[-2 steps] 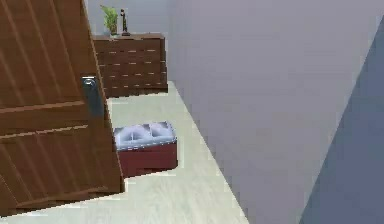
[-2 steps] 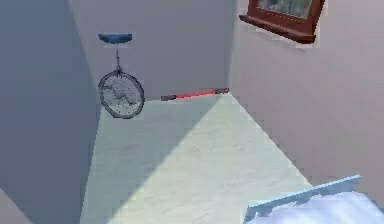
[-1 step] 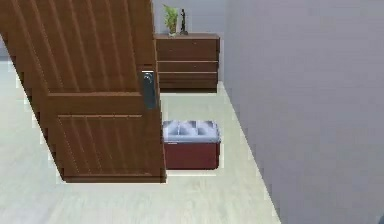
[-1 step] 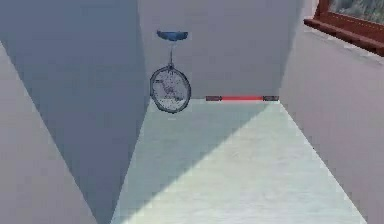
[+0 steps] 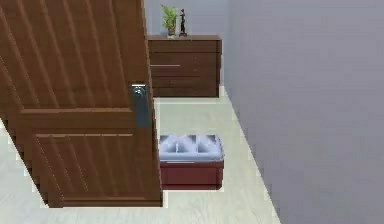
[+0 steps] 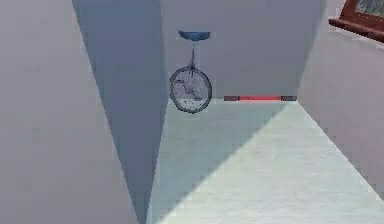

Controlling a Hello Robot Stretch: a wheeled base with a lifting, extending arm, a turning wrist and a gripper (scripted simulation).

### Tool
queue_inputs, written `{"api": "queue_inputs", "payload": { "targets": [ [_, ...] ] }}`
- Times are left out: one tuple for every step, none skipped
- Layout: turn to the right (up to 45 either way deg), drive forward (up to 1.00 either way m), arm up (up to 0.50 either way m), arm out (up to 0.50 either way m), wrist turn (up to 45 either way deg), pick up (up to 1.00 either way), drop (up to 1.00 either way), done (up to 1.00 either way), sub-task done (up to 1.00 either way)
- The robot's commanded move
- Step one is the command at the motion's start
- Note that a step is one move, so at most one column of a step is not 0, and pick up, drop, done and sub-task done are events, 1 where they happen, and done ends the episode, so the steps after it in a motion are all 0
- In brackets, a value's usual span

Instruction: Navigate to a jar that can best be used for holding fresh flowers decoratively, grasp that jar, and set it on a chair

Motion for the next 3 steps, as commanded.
{"api": "queue_inputs", "payload": {
  "targets": [
    [-45.0, 0.0, 0.0, 0.0, 0.0, 0.0, 0.0, 0.0, 0.0],
    [-30.0, 0.0, 0.0, 0.0, 0.0, 0.0, 0.0, 0.0, 0.0],
    [0.0, 1.0, 0.0, 0.0, 0.0, 0.0, 0.0, 0.0, 0.0]
  ]
}}
